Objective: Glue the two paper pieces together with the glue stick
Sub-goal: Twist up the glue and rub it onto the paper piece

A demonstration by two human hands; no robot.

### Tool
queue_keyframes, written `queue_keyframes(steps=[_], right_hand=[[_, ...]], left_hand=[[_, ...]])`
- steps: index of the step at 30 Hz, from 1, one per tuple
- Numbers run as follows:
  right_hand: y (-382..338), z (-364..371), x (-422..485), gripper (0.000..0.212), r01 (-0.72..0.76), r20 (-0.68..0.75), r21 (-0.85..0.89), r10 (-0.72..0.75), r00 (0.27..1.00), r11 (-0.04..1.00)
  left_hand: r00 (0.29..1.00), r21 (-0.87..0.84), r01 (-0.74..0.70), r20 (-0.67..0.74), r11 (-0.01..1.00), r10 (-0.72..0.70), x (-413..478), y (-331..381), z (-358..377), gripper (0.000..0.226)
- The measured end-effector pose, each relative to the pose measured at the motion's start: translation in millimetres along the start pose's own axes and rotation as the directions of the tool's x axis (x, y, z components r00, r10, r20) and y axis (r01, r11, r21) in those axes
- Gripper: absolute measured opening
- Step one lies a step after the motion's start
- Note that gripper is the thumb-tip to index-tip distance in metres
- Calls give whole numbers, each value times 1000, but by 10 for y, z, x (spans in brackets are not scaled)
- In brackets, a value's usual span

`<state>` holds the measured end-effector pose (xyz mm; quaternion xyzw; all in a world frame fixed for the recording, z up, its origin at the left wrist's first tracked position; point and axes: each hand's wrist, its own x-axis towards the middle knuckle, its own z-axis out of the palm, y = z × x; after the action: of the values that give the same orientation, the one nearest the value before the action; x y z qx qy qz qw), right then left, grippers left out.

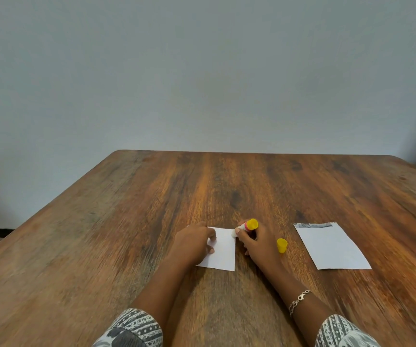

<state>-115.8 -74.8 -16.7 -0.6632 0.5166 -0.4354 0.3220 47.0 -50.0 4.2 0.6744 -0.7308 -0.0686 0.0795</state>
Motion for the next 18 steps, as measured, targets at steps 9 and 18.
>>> queue_keyframes(steps=[9,18], right_hand=[[-18,-53,-159,8,2,61,30,-4,998,1000],[-65,-126,-372,9,35,118,42,-40,992,998]], left_hand=[[1000,-7,0,-2,1000,0,-1,-16,8,32],[997,4,-43,56,999,43,-26,-50,-39,38]])
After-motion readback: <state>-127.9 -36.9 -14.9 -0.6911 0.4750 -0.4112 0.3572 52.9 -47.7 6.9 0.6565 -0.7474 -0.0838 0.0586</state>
